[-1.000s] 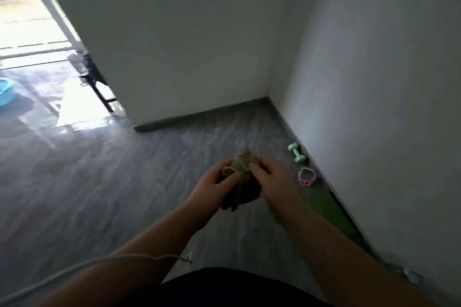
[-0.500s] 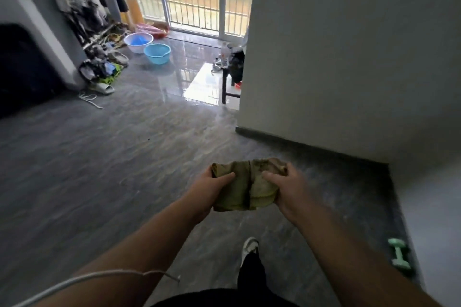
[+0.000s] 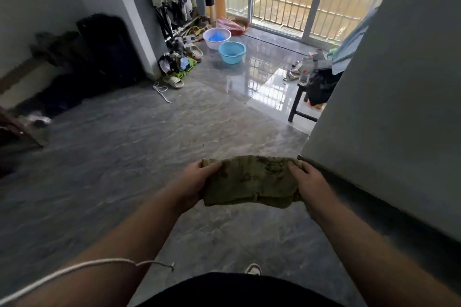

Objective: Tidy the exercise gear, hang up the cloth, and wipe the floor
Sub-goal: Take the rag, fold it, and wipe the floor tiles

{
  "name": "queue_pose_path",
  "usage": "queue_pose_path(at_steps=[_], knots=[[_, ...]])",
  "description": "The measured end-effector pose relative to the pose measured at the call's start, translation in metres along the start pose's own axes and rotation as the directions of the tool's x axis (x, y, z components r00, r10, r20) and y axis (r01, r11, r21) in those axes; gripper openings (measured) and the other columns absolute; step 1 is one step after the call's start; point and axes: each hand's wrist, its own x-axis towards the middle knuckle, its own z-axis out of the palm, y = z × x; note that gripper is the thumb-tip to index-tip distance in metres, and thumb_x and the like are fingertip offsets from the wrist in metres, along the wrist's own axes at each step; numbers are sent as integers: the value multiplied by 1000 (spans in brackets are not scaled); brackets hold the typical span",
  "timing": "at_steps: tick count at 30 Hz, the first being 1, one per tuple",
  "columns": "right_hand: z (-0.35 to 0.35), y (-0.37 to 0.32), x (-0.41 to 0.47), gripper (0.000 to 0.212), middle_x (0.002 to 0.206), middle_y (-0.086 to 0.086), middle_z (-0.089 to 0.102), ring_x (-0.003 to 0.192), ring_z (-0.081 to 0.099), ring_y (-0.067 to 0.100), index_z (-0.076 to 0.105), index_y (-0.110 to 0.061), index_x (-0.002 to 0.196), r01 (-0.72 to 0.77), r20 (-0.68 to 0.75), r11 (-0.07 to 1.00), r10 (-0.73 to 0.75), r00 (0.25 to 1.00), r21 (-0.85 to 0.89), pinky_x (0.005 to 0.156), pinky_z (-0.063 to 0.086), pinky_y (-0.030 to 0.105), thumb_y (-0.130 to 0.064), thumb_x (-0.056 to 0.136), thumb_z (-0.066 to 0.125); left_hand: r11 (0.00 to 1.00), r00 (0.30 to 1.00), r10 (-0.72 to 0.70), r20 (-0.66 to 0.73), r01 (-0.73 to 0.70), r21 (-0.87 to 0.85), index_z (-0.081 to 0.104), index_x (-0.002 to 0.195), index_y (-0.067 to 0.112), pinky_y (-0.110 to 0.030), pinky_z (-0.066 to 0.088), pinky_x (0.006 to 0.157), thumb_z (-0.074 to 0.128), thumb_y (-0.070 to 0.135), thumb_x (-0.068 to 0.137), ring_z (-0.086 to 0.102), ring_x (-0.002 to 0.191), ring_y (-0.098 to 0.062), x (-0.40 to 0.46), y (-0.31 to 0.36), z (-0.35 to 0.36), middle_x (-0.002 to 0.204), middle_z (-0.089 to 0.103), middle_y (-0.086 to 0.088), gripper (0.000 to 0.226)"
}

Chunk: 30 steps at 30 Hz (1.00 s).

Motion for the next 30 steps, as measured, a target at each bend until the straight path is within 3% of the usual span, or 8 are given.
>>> queue_pose_path(at_steps=[2, 6, 10, 14, 18, 21, 24, 30], knots=[[19, -17, 34, 19, 95, 7, 76, 86, 73, 25, 73, -22, 94, 18, 15, 1000, -18, 1000, 14, 77, 60, 46, -36, 95, 61, 1000, 997, 18, -77, -20, -20, 63, 118, 5, -54, 55, 91, 67, 33, 91, 68, 104, -35, 27, 15, -19, 113, 70, -18, 39], [48, -48, 94, 23, 98, 4, 76, 91, 72, 26, 72, -27, 100, 60, 18, 995, -59, 998, -77, 74, 60, 44, -44, 93, 59, 997, 975, 47, -217, -58, -43, 62, 118, 10, -55, 54, 91, 61, 28, 96, 66, 105, -34, 81, 43, -53, 113, 69, -16, 29], [78, -88, 161, 24, 100, 7, 73, 91, 70, 24, 69, -21, 108, 116, 47, 980, -110, 993, -163, 65, 58, 35, -37, 99, 53, 992, 959, 113, -259, -124, -28, 64, 111, 10, -50, 57, 83, 60, 26, 97, 67, 101, -36, 149, 80, -81, 110, 70, -19, 22], [112, -127, 232, 27, 99, 6, 72, 91, 70, 22, 68, -18, 110, 119, 11, 976, -119, 993, -181, 70, 60, 35, -36, 101, 50, 985, 959, 165, -231, -171, -4, 66, 109, 13, -52, 57, 82, 60, 25, 97, 68, 97, -34, 227, 133, -109, 106, 71, -17, 18], [141, -162, 298, 30, 103, 8, 70, 93, 68, 27, 68, -21, 109, 81, -76, 979, -97, 992, -186, 60, 58, 35, -43, 100, 50, 987, 973, 163, -166, -160, 29, 66, 106, 16, -46, 59, 76, 59, 24, 98, 70, 94, -31, 306, 199, -128, 103, 72, -13, 13], [155, -181, 345, 33, 103, 6, 71, 96, 67, 25, 68, -23, 110, 66, -163, 984, -93, 982, -166, 70, 61, 39, -48, 97, 51, 984, 979, 172, -113, -166, 65, 66, 103, 15, -34, 56, 63, 59, 21, 97, 70, 85, -25, 362, 244, -132, 94, 72, -9, 11], [159, -199, 386, 45, 101, 5, 71, 96, 68, 27, 68, -25, 106, 10, -208, 993, -35, 977, -118, 79, 60, 50, -61, 85, 51, 983, 988, 146, -53, -140, 116, 68, 103, 14, -36, 56, 67, 61, 24, 97, 70, 87, -26, 414, 280, -128, 96, 73, -10, 14], [155, -222, 488, 27, 92, 1, 72, 91, 69, 24, 69, -28, 91, -29, -277, 997, 6, 961, -78, 78, 58, 42, -51, 90, 56, 986, 995, 92, -26, -88, 141, 67, 100, 18, -27, 54, 52, 58, 22, 98, 71, 71, -12, 518, 324, -109, 82, 73, 2, 10]])
